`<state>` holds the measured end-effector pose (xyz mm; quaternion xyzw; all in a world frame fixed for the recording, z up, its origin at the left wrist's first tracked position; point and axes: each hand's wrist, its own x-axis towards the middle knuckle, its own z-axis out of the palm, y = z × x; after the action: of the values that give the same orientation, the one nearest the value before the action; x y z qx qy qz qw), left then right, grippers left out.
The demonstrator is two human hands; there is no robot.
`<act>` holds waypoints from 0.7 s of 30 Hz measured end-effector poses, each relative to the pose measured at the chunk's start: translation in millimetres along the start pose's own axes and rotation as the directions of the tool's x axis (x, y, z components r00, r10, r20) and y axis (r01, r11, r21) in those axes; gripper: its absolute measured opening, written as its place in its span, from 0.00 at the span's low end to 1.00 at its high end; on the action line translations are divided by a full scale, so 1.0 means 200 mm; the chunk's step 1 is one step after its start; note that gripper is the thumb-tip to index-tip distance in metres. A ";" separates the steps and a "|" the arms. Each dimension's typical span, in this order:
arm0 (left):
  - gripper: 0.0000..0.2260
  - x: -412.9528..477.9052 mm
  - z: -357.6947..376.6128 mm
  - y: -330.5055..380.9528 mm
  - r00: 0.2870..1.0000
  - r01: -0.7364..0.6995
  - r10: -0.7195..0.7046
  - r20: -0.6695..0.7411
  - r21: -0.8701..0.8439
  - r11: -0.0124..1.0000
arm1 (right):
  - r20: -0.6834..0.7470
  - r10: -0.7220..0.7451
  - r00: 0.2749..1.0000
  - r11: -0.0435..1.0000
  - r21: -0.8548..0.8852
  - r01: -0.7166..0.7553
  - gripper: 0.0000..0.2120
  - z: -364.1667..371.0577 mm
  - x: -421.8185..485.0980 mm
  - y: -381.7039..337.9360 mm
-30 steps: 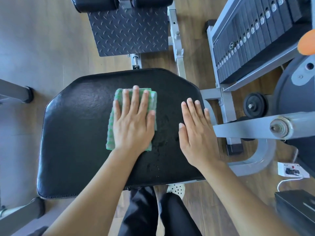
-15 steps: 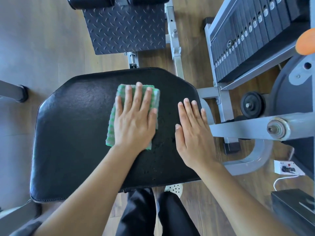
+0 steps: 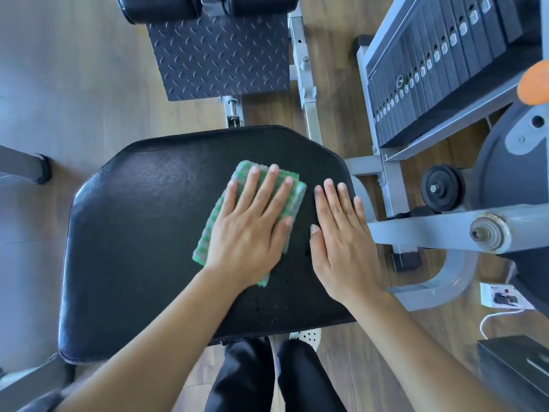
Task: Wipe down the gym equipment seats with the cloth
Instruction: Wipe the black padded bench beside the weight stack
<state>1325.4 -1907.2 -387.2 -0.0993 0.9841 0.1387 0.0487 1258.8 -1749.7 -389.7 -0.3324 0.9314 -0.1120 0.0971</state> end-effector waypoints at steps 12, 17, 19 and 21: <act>0.25 0.15 0.00 -0.03 1.000 0.014 -0.014 -0.002 0.005 1.000 | 0.008 0.008 1.000 1.000 -0.016 -0.007 0.27 0.00 0.00 -0.01; 0.25 0.08 -0.04 -0.25 1.000 0.030 -0.030 0.002 0.034 0.999 | 0.018 0.018 1.000 0.999 -0.042 -0.018 0.27 0.01 0.00 0.00; 0.26 0.22 -0.05 -0.28 0.982 0.188 -0.188 -0.020 0.007 0.982 | 0.014 0.020 1.000 0.999 -0.045 -0.019 0.27 0.01 0.00 0.00; 0.26 0.35 -0.03 -0.20 0.969 0.246 -0.246 -0.013 -0.012 0.969 | 0.004 0.020 1.000 0.999 -0.044 -0.020 0.27 0.01 0.00 -0.01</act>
<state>1265.2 -1959.8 -399.9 -0.2219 0.9638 0.1357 0.0580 1259.9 -1751.0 -391.2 -0.3255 0.9367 -0.0897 0.0927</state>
